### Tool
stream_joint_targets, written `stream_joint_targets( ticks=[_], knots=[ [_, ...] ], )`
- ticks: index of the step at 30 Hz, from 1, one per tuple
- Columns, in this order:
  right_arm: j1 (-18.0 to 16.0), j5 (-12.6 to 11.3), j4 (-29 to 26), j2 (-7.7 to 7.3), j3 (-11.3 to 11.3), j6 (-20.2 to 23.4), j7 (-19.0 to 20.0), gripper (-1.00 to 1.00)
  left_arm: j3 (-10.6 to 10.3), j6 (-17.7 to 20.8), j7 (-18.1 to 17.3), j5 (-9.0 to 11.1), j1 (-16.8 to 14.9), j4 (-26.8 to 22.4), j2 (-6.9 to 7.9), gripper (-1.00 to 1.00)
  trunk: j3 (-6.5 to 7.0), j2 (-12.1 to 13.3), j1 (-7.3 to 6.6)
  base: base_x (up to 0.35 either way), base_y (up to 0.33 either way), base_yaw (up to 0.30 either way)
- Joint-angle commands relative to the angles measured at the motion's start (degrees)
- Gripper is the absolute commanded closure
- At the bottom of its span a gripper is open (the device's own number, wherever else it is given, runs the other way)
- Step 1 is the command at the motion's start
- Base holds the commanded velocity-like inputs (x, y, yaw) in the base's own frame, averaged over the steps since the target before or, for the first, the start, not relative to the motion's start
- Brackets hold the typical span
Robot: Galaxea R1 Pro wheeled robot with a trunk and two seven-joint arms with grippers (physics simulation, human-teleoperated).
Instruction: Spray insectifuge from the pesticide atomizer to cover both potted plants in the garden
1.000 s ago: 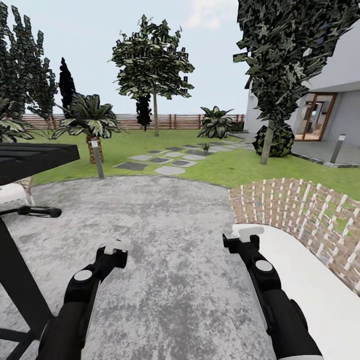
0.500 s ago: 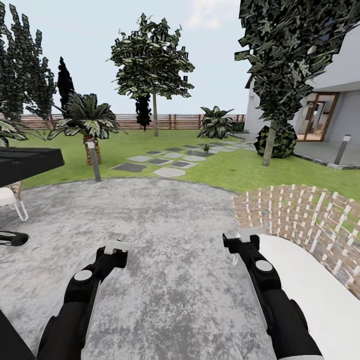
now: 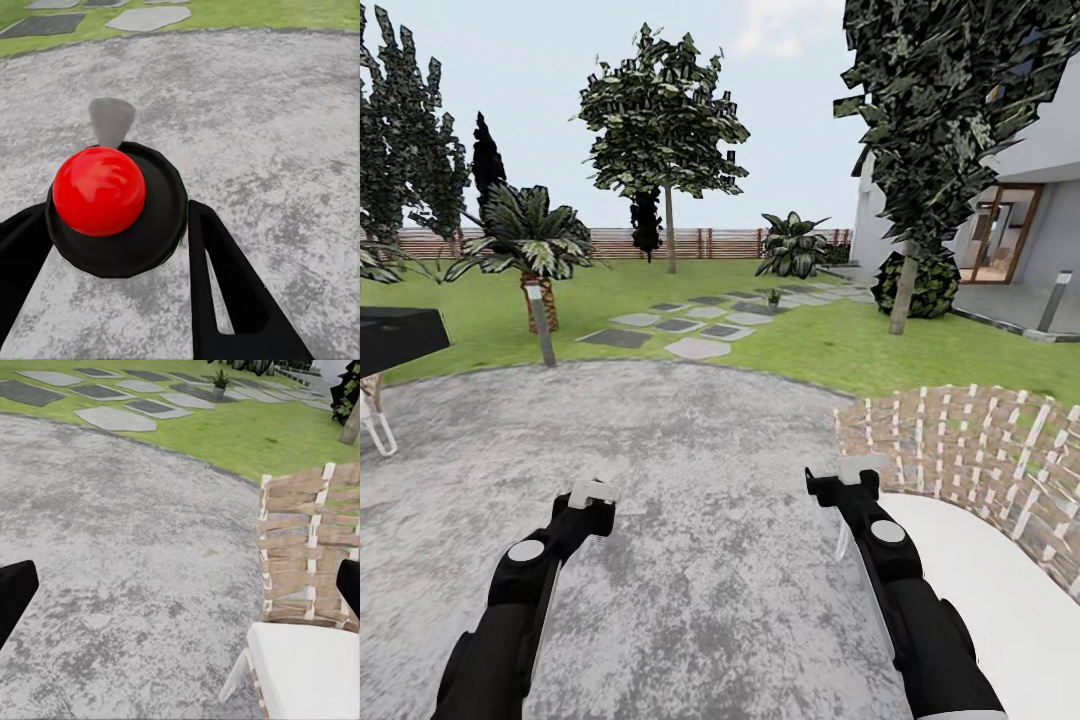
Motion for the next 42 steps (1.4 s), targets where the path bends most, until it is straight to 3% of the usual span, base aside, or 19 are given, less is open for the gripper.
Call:
stream_joint_targets(
  ticks=[1, 29, 42],
  knots=[
    [-0.03, 0.59, -0.08, 0.02, -0.01, 0.34, 0.20, -1.00, 0.15, 0.12, -0.60, -0.57, -0.05, -0.09, -0.07, 1.00, -0.06, -0.03, 0.03, 0.346, 0.000, 0.000],
    [-0.03, 0.59, -0.10, 0.02, -0.01, 0.30, 0.22, -1.00, 0.15, 0.12, -0.60, -0.57, -0.05, 0.00, -0.07, 1.00, -0.05, -0.03, 0.03, 0.346, 0.000, 0.000],
    [-0.03, 0.67, -0.03, 0.02, -0.01, 0.30, 0.19, -1.00, 0.15, 0.12, -0.60, -0.57, -0.05, 0.01, -0.07, 1.00, 0.64, -0.03, 0.03, 0.347, 0.000, 0.000]
  ],
)
